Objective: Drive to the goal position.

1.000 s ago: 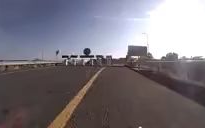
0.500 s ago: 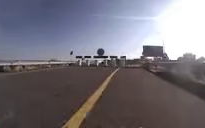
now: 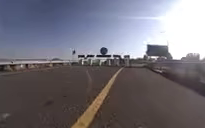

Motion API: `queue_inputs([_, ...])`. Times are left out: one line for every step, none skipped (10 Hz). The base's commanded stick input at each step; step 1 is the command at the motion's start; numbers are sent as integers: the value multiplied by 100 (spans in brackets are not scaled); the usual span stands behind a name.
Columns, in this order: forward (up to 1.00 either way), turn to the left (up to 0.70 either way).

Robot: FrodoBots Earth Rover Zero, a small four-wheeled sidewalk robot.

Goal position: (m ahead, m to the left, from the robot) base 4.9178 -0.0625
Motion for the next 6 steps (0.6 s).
queue_inputs([70, 0])
queue_inputs([70, 0])
queue_inputs([70, -33])
queue_inputs([70, -34])
queue_inputs([70, 0])
queue_inputs([70, 0])
